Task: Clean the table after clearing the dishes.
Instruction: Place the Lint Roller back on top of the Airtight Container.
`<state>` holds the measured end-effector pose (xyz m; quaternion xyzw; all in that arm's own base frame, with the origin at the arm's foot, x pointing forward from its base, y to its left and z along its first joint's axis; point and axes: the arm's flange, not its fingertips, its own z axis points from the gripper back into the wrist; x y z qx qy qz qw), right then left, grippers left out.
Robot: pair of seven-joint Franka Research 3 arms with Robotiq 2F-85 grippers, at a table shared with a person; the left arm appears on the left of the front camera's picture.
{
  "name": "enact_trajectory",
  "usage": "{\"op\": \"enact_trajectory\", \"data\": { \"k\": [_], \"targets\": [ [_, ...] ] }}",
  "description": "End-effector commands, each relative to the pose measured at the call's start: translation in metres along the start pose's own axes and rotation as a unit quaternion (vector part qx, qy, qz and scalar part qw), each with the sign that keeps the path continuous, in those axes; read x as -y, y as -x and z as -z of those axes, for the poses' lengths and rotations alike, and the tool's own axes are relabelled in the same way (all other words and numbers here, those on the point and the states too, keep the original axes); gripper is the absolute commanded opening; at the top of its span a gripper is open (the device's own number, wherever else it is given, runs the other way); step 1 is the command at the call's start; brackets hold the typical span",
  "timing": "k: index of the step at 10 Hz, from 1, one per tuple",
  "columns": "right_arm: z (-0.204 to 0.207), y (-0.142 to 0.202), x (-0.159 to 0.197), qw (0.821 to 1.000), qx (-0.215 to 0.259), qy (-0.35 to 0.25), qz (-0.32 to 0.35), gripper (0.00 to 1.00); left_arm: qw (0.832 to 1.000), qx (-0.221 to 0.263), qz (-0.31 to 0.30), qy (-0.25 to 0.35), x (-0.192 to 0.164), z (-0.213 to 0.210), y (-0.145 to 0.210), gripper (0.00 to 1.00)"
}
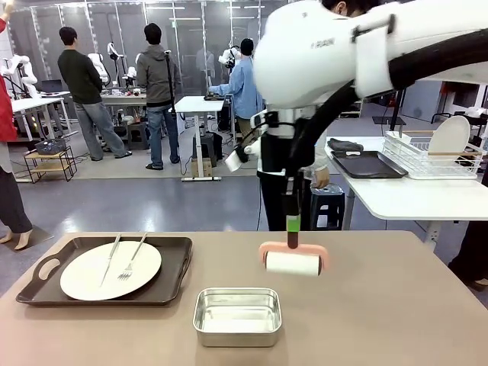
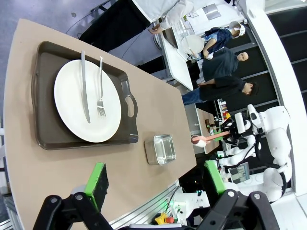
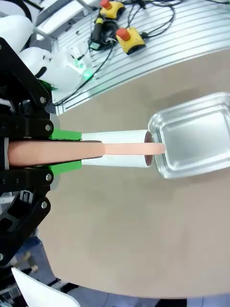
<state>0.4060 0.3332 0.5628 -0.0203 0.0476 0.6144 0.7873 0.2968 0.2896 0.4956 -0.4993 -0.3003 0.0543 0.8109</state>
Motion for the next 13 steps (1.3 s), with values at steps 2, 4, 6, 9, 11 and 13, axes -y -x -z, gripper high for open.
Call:
{"op": "enact_trajectory", "data": {
  "k": [2, 4, 6, 9, 11, 13],
  "targets": [
    [0.006, -0.025, 0.004, 0.998, -0.019, 0.001, -0.067, 0.2, 1.0, 0.003, 0.004, 0.004, 0.002, -0.003, 0.0, 1.0],
    [0.005, -0.024, 0.013, 0.997, 0.026, 0.067, 0.026, 0.2, 1.0, 0.003, 0.004, 0.004, 0.002, -0.003, 0.0, 1.0],
    [0.015, -0.029, -0.001, 0.999, -0.015, -0.012, -0.05, 0.2, 1.0, 0.003, 0.004, 0.004, 0.002, -0.003, 0.0, 1.0],
    [0.023, -0.028, 0.012, 0.996, 0.021, -0.015, -0.082, 0.2, 1.0, 0.003, 0.004, 0.004, 0.002, -0.003, 0.0, 1.0],
    [0.038, -0.048, 0.018, 0.994, 0.025, -0.025, -0.106, 0.2, 1.0, 0.003, 0.004, 0.004, 0.002, -0.003, 0.0, 1.0],
    [0.059, -0.07, 0.023, 0.99, 0.034, -0.048, -0.125, 0.2, 1.0, 0.003, 0.004, 0.004, 0.002, -0.003, 0.0, 1.0]
  ]
}}
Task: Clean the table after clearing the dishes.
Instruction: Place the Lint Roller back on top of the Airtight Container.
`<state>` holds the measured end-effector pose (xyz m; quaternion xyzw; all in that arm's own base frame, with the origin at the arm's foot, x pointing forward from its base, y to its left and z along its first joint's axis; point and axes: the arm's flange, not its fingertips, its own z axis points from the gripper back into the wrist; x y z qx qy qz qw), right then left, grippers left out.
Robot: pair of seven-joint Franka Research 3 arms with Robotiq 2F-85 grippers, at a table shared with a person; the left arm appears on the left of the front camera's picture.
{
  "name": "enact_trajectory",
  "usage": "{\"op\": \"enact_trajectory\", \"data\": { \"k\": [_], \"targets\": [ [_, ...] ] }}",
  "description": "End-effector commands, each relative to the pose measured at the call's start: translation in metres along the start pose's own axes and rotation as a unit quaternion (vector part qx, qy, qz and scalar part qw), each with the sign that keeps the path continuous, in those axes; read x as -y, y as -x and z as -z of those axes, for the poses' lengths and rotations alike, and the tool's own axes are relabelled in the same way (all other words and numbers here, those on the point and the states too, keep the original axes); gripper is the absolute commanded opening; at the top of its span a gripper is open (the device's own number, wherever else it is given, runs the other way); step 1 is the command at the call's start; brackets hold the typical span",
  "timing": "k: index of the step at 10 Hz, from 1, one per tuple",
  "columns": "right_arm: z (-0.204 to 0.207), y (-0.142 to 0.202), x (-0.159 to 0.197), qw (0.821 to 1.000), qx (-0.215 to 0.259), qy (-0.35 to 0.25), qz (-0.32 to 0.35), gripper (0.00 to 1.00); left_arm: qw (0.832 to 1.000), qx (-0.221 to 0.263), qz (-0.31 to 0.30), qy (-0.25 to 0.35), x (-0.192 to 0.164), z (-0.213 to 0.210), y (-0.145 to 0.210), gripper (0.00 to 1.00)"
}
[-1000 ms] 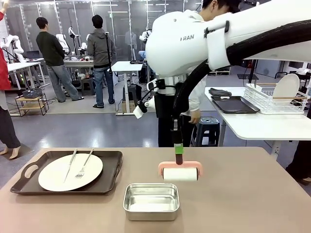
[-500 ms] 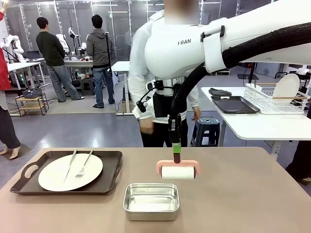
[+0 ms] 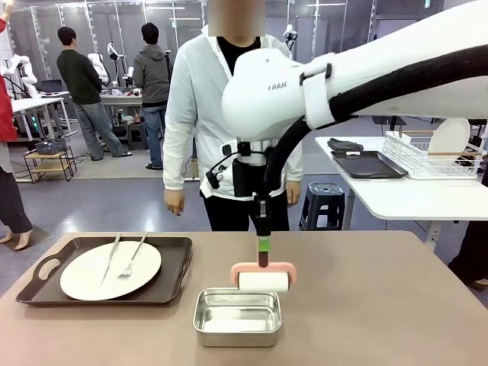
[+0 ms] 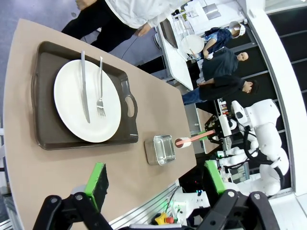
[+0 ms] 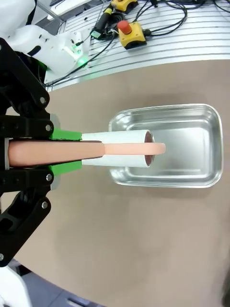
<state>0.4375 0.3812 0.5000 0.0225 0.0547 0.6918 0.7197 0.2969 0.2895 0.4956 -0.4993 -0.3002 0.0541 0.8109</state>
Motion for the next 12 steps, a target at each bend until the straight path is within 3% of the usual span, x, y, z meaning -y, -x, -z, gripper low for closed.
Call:
{"op": "enact_trajectory", "data": {
  "k": [1, 5, 12],
  "targets": [
    [0.009, -0.017, 0.009, 0.999, 0.026, -0.028, -0.038, 0.2, 1.0, 0.003, 0.004, 0.004, 0.002, -0.003, 0.0, 1.0],
    [0.033, -0.045, 0.023, 0.998, 0.013, -0.029, -0.054, 0.2, 1.0, 0.003, 0.004, 0.004, 0.002, -0.003, 0.0, 1.0],
    [0.085, -0.055, 0.053, 0.999, 0.01, -0.019, -0.037, 0.2, 1.0, 0.003, 0.004, 0.004, 0.002, -0.003, 0.0, 1.0]
  ]
}}
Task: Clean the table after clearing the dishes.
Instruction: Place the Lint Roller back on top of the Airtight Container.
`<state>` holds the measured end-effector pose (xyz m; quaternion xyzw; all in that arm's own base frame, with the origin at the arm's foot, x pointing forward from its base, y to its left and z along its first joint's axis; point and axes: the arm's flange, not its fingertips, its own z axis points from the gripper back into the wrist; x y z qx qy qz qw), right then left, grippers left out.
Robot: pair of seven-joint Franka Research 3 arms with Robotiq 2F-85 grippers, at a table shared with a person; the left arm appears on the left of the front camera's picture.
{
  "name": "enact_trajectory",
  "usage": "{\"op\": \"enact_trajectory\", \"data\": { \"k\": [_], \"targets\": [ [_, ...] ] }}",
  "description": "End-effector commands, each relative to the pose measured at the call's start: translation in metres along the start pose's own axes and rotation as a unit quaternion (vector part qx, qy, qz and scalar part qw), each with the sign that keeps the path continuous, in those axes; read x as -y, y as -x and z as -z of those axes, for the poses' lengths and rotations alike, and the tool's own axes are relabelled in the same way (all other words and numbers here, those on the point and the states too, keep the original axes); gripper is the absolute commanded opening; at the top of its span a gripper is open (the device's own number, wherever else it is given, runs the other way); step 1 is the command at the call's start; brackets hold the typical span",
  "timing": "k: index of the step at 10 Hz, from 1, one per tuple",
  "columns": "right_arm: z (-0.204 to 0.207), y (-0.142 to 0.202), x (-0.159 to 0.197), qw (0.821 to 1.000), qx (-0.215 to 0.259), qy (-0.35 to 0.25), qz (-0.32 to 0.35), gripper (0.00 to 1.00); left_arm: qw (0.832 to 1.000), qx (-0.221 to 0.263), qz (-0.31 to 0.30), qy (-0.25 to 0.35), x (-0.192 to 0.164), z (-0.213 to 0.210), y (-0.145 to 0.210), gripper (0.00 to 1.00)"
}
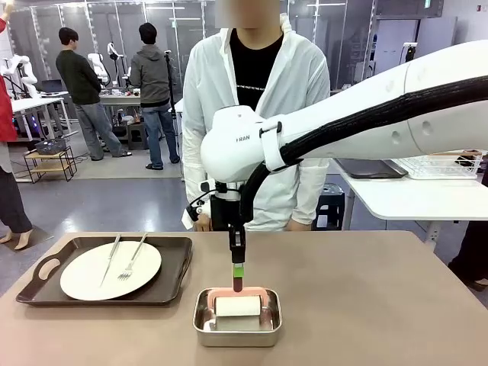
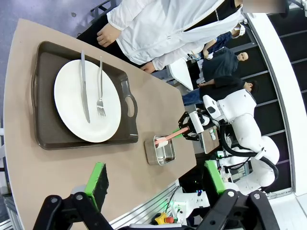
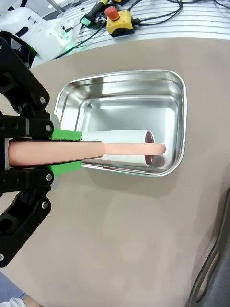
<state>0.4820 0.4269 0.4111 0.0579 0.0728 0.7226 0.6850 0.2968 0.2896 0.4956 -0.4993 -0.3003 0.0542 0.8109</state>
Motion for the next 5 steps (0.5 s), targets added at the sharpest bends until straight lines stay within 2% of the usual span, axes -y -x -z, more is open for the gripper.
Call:
{"op": "enact_trajectory", "data": {
  "k": [1, 5],
  "targets": [
    [0.01, -0.001, 0.004, 1.0, 0.01, 0.017, 0.012, 0.2, 1.0, 0.003, 0.004, 0.004, 0.002, -0.003, 0.0, 1.0],
    [0.028, 0.003, 0.013, 0.999, 0.015, 0.017, 0.023, 0.2, 1.0, 0.003, 0.004, 0.004, 0.002, -0.003, 0.0, 1.0]
  ]
}}
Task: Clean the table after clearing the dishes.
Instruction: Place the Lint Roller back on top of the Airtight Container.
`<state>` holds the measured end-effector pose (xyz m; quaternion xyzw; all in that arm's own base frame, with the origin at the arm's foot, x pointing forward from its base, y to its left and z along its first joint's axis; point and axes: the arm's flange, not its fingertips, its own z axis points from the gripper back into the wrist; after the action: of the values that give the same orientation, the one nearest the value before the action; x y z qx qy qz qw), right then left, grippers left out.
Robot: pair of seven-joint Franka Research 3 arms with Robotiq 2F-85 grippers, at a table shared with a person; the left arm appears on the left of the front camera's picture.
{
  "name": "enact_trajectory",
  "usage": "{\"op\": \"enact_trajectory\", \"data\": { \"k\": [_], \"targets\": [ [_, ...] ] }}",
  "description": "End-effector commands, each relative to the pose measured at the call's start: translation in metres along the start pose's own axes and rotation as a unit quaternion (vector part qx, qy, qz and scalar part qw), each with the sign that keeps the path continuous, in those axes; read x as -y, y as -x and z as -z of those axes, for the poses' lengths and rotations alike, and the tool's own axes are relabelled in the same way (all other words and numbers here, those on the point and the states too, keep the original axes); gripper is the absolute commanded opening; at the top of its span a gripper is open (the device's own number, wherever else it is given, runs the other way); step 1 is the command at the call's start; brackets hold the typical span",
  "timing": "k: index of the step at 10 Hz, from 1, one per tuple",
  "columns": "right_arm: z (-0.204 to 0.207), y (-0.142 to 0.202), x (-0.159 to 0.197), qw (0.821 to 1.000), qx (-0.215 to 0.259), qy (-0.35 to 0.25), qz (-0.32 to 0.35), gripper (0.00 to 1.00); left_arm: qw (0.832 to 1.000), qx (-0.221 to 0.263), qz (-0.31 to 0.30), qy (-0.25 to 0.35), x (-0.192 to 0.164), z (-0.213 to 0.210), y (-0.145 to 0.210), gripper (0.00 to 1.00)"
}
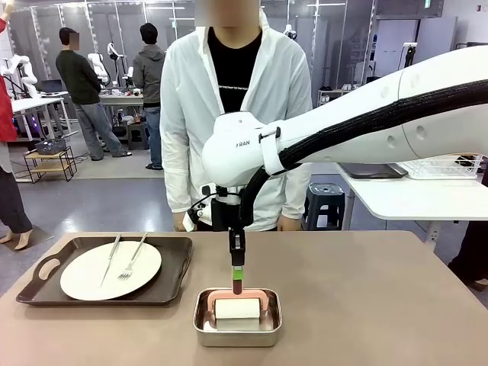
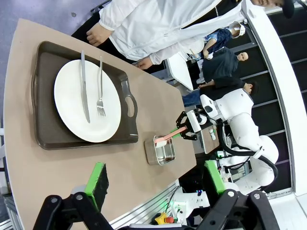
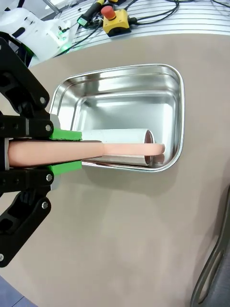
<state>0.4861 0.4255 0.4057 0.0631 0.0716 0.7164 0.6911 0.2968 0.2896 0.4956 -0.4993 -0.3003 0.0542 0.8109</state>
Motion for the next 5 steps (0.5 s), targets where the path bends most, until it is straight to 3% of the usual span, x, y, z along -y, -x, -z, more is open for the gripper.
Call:
{"op": "enact_trajectory", "data": {
  "k": [1, 5],
  "targets": [
    [0.0254, 0.0012, 0.0089, 1.0, 0.011, 0.014, 0.015, 0.2, 1.0, 0.003, 0.004, 0.004, 0.0017, -0.0026, 0.0, 1.0],
    [0.0274, 0.0015, 0.0087, 1.0, 0.007, 0.008, 0.019, 0.2, 1.0, 0.003, 0.004, 0.004, 0.0017, -0.0026, 0.0, 1.0]
  ]
}}
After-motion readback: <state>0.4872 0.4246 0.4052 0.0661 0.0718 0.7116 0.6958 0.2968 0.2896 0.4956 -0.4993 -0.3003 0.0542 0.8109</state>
